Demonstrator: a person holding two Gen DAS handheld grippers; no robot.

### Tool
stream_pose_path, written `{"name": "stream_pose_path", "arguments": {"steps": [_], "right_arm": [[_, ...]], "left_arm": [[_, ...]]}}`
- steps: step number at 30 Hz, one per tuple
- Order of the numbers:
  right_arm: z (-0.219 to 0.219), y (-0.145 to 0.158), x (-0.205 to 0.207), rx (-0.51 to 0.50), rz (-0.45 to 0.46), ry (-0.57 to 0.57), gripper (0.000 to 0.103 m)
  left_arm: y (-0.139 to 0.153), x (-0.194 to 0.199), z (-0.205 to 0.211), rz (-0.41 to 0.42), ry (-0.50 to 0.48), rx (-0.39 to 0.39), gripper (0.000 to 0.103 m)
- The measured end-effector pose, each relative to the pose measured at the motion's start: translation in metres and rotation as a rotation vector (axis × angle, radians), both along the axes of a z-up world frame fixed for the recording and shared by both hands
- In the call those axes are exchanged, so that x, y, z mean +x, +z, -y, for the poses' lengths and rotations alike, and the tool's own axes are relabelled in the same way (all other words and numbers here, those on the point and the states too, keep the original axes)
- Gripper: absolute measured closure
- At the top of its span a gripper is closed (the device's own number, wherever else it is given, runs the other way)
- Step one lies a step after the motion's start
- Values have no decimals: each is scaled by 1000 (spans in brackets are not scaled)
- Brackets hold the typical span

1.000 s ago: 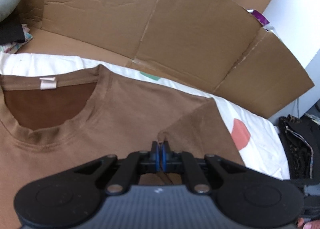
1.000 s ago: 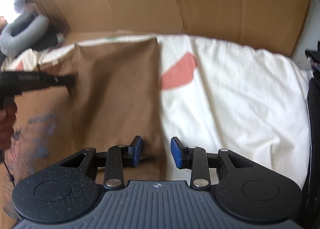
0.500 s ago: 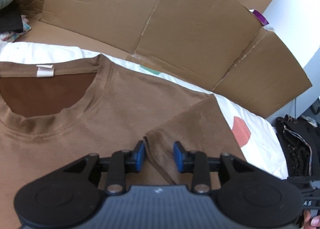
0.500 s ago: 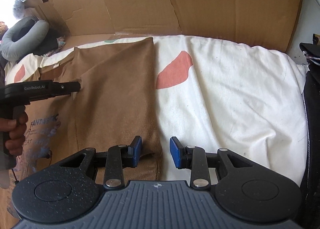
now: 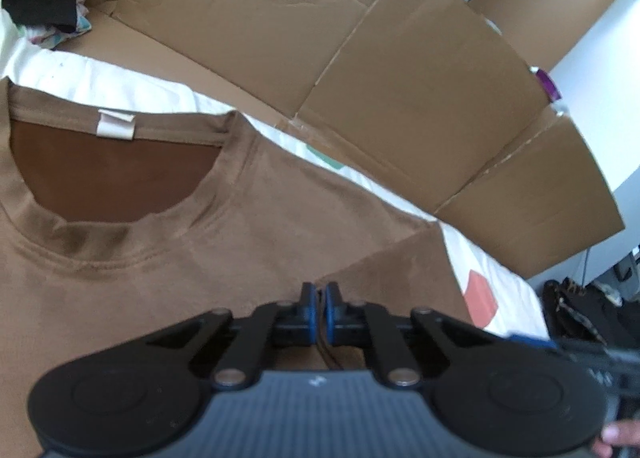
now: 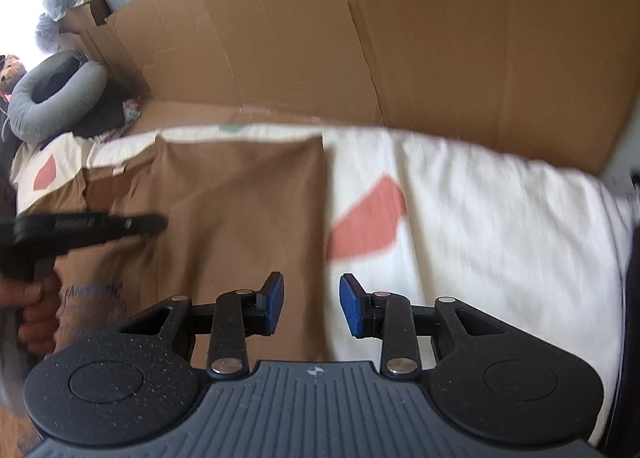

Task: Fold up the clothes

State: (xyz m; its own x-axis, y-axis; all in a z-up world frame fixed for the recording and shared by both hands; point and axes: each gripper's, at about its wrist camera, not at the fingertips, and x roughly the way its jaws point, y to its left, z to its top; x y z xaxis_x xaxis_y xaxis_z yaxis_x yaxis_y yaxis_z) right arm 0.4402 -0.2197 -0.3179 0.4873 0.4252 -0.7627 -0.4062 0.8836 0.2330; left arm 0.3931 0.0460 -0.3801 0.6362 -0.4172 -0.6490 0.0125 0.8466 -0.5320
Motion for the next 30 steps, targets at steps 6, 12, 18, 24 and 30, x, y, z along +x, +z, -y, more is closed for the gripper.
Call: {"name": "stream_pose_path", "arguments": {"steps": [6,12,18,24,30], "right_arm": [[-24,2,40,5,35,4,65],[-50,-2,68,-37,58,17,65],[-66,-14,89,-83,45,27,65],[-76,-24,97,-108,32,72,70],[-86,-26,101,-170,66,74,82]], "left_arm": [[12,-6,-5,12,-7,-20,99],[14,-14,-8,12,-2,-39,100],[18,-17,-12,10,-6,-36,100],[20,-16,-16,5,-13,-18,100],[23,-12,-14,14,-7,9,101]]}}
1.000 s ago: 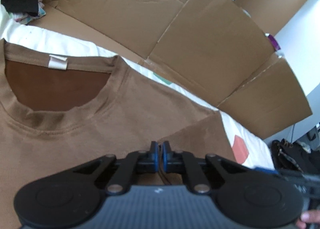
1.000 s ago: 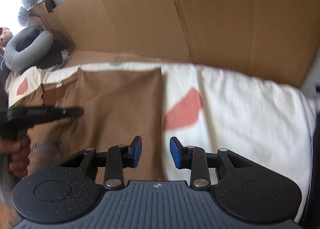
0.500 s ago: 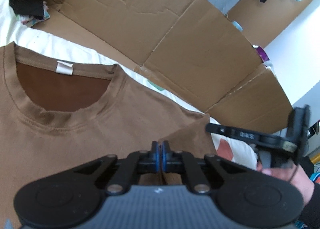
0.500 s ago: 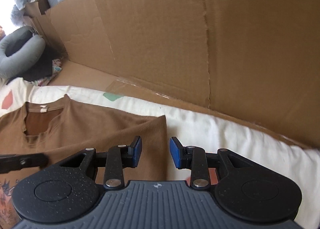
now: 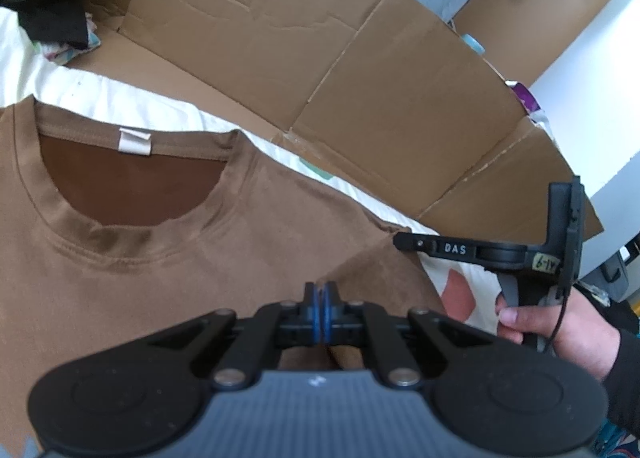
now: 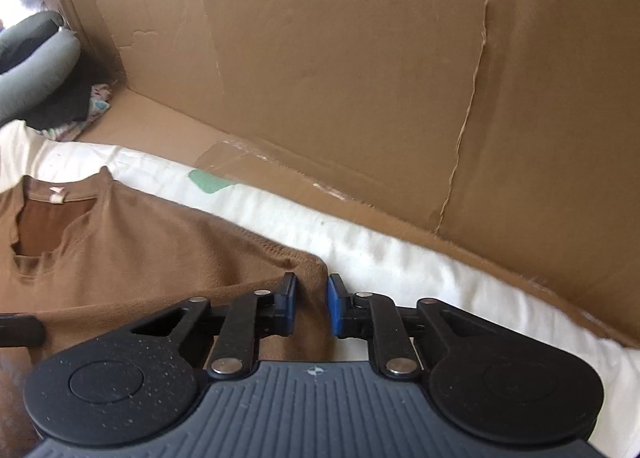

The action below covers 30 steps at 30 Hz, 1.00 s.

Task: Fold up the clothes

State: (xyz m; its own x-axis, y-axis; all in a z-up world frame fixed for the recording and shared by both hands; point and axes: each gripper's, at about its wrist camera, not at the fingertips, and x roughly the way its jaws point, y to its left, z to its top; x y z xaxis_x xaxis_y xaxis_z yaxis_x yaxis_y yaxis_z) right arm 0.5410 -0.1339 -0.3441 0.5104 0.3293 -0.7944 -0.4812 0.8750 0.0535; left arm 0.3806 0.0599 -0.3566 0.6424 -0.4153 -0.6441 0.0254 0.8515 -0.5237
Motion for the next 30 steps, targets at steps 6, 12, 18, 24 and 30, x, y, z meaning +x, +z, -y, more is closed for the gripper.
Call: {"name": "stream_pose_path", "arguments": {"steps": [6,12,18,24,30], "right_arm": [[2,-5,8,6,-7,-9,82],[17,7,10,80,-57,-4,81],[23,20,-4,55,-76,71,80],[18,4,-10,-3,-75,85,80],[30,24,-25,41,-54,58,80]], "left_arm": [[-7,5,-2,-28,19,-2,101],[-15,19,-9,-62,3,-29,101],[-20,22,-8,-87,7,-28,100],[-18,23,-10,-118,11,9,96],[3,9,-17,-94,23,14,78]]}}
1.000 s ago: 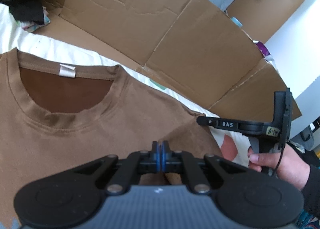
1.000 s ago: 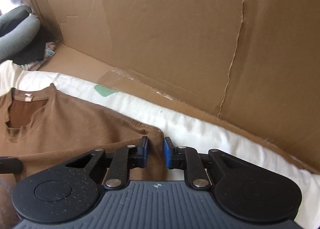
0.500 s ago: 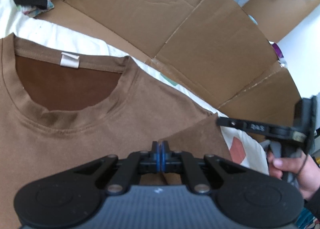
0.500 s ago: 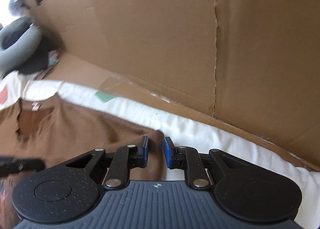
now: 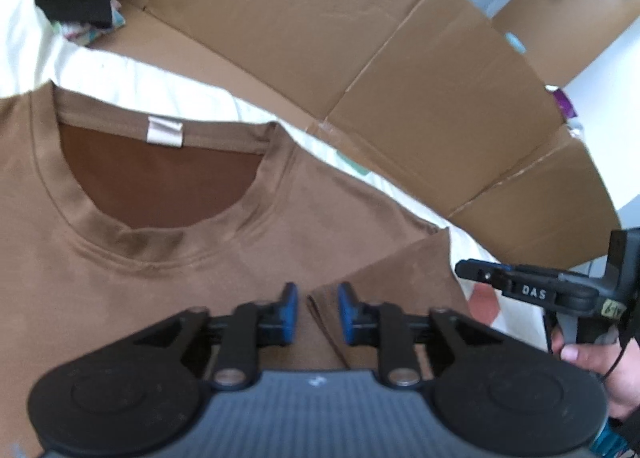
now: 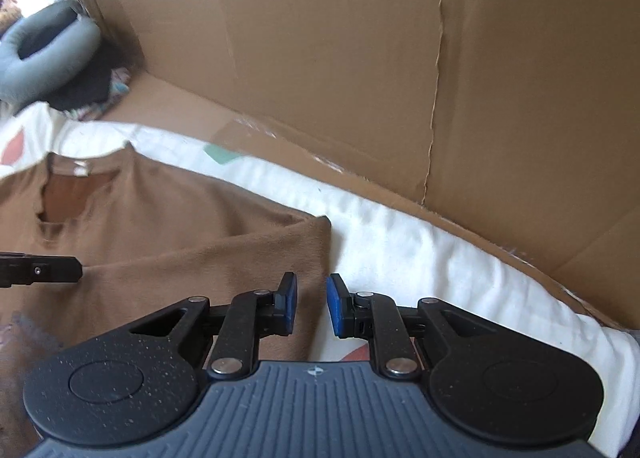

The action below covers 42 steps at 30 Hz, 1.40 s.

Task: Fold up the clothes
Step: 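Open the left tool and move both tools back over the shirt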

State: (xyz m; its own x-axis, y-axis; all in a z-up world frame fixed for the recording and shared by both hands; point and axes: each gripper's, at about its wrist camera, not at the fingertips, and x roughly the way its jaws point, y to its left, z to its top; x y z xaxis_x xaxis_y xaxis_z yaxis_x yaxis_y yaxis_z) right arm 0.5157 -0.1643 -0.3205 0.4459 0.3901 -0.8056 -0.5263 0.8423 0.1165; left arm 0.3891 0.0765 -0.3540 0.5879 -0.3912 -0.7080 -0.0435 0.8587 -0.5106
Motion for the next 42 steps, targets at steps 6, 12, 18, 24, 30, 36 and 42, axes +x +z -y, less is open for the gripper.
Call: {"name": "stream_pose_path", "arguments": {"steps": [6,12,18,24,30,36,42], "right_arm": [[10,10,-40,12,18,32,80],[10,5,-79,-48,1,78,80],[16,-10,-110,-107,-29,69,80],[21,-13,-136,-133,-62,65,80],[28,1,-147,-148,-96,38,79],[41,43,-151,-136,-116,8,61],[53,106,-163,-91,-121,-23,34]], "left_arm": [[11,-25,-4,-10,8,8,78],[27,-43,-4,-26,20,18,77],[45,-65,-13,-22,18,62,73],[61,-102,-37,-43,59,78,71],[85,-131,-66,-75,92,139,61],[131,-154,-97,-109,165,208,44],[181,-176,-112,-97,155,262,26]]}}
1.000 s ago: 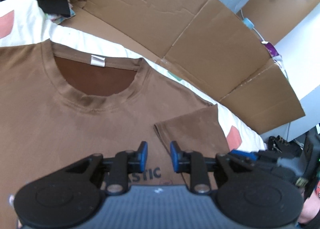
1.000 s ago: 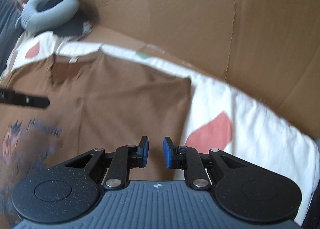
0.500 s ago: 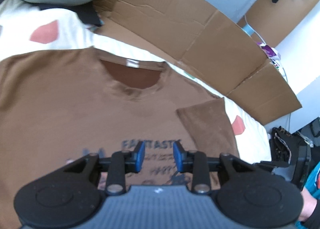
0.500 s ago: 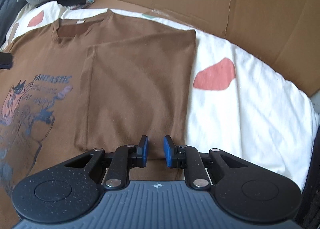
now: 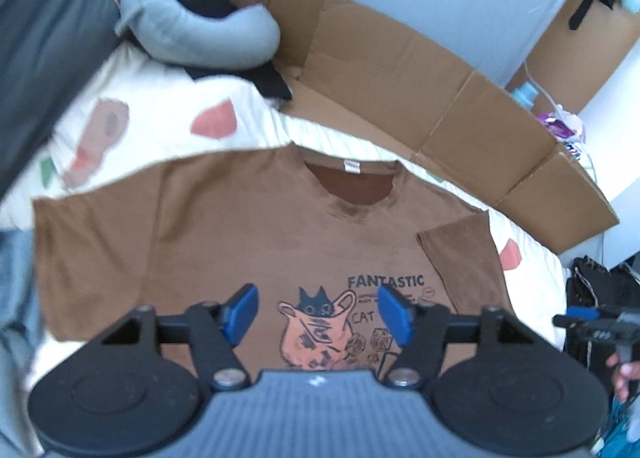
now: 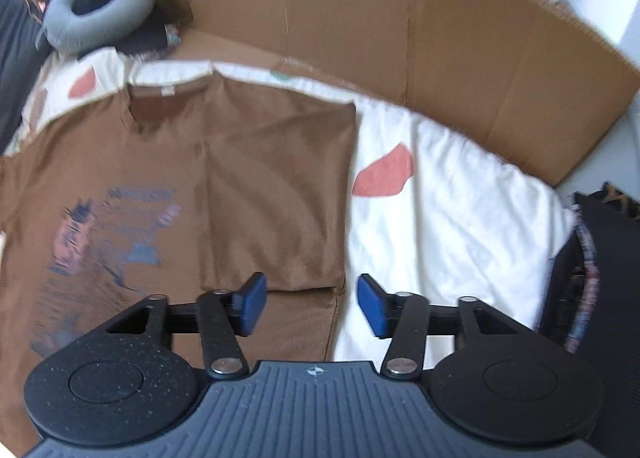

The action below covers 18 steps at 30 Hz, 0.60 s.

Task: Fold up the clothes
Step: 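Open the left tool and move both tools back over the shirt, then raise both open tools and move them across to the shirt's unfolded side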

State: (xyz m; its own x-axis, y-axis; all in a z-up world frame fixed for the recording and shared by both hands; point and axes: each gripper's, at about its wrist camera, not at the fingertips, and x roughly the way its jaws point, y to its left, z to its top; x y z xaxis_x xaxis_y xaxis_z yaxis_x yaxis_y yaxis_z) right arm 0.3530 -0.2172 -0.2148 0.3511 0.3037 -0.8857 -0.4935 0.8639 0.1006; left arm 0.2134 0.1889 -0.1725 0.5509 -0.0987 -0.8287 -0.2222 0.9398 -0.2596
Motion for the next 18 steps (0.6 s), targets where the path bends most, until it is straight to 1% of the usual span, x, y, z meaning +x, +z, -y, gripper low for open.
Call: {"name": "stream_pose_path", "arguments": {"steps": [2,4,7,12,14,18], "right_arm": [[1,24,-5,17,-16,14,23],[-2,48,-12,-22,-2,57,20],[-1,86,-21,-49,4,99,16],[11,141,-31,-55,32,64,15],[15,158,-33,-56,39,58,15],[16,180,-39,-49,41,75,14]], "left_arm": [[17,-9,-7,9,10,13,22],[32,-17,-13,15,15,24,20],[51,-33,-21,10,12,36,20],[77,-63,-36,17,1,50,20],[83,-74,-45,21,13,55,20],[94,-96,-62,28,41,64,20]]}}
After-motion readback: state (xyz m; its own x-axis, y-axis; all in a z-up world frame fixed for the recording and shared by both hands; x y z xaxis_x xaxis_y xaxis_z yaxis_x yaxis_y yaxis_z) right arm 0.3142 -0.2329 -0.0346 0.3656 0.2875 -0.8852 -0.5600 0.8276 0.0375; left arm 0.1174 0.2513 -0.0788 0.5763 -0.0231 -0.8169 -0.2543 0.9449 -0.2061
